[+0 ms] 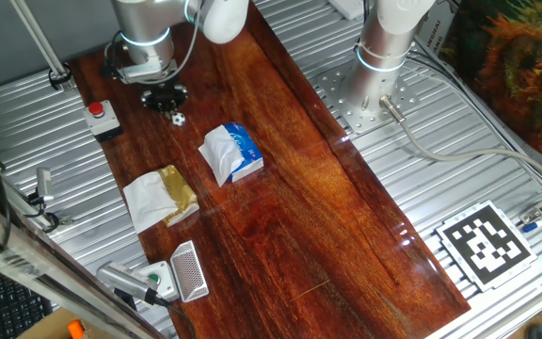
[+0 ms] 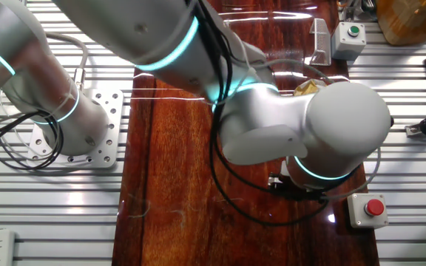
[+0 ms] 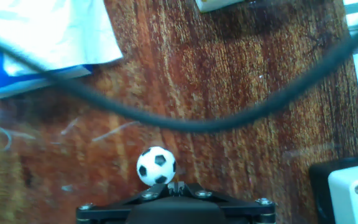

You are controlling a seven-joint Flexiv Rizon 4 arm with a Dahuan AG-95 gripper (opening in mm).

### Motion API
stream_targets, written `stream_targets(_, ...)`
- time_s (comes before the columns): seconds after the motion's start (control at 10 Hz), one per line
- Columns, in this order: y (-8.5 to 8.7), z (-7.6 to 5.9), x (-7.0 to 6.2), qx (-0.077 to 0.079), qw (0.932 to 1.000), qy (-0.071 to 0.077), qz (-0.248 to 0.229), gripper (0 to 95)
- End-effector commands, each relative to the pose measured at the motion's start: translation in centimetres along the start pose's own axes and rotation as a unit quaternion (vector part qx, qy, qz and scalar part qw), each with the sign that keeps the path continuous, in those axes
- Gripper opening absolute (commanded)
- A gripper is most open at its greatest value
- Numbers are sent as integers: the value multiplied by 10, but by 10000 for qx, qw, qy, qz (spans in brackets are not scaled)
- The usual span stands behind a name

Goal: Push the soccer ball into the goal

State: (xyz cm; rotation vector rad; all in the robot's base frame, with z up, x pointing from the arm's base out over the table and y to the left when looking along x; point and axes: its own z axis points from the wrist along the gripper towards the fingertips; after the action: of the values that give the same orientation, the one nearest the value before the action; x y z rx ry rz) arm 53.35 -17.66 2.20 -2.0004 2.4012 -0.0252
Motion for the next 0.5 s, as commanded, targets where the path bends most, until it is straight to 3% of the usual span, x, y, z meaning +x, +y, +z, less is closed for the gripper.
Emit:
stream_targets(0.1, -6, 10, -9, -1, 10000, -14, 70, 0)
stream_targets(0.3, -8, 10, -17, -10, 10000, -34, 89, 0)
stream_targets(0.5, -8, 3, -18, 10, 10000, 22, 27, 0)
